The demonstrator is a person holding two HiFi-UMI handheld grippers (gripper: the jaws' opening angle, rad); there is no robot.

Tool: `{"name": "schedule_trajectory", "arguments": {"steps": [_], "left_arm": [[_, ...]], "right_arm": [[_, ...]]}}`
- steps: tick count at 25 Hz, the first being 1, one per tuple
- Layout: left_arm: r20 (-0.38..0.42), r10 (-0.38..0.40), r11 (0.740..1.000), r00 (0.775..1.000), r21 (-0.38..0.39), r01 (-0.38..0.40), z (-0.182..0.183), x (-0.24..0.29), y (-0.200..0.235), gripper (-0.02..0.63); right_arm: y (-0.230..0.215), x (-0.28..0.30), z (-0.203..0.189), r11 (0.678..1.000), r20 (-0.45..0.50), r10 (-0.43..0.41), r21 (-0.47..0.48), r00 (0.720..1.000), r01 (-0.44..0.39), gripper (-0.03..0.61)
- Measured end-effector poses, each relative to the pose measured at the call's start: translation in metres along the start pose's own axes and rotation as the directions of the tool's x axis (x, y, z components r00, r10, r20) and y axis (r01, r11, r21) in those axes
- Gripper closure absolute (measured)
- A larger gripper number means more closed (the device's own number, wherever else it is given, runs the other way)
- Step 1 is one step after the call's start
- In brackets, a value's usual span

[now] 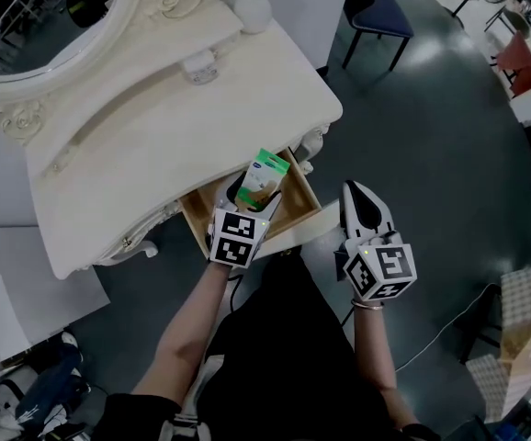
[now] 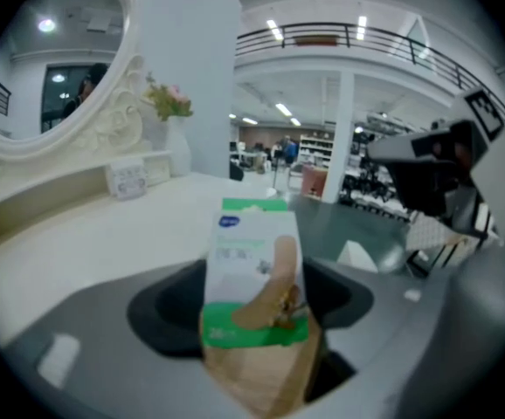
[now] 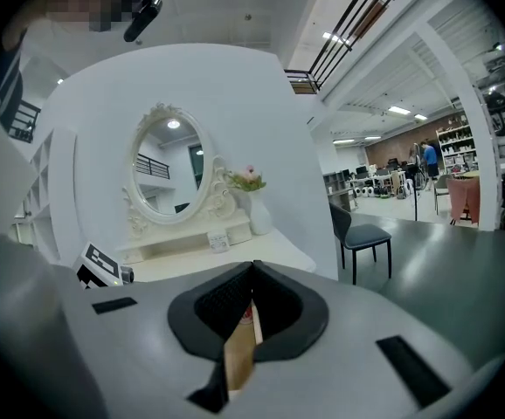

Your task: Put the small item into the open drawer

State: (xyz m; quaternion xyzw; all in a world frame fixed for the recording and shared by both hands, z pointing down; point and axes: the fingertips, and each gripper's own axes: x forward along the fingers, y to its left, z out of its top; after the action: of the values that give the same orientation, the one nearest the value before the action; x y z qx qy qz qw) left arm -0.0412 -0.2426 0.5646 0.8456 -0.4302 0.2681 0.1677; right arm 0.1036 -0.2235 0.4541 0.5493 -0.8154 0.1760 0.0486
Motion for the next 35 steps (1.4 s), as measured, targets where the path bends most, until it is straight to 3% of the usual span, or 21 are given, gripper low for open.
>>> {"name": "schedule_trajectory", "arguments": {"steps": [10,21,35], "left_arm": [[-0.130,-0.073,0.997,0.989,0.005,0.075,-0.034,0.029,-0.003,0.262],[-0.274,-0.103,0.993,0.956,0.031,0.116,-0.072,0.059,-0.013,0.262],[-0.457,-0.085,0.986,0.885,0.089,0.141,-0.119,0.078,-0.011,0.262]], "right_arm": [[-0.001,0.012,-0.011,1.000,-0.045,0.004,0.003,0.999,-0.004,0.581],[-0.008,0.011,-0.020,0.999,-0.066,-0.022,0.023,0.998,0.024,0.581],[-0.014,0.009,-0.023,0.998,-0.077,-0.018,0.051,0.997,0.022,0.581]]}}
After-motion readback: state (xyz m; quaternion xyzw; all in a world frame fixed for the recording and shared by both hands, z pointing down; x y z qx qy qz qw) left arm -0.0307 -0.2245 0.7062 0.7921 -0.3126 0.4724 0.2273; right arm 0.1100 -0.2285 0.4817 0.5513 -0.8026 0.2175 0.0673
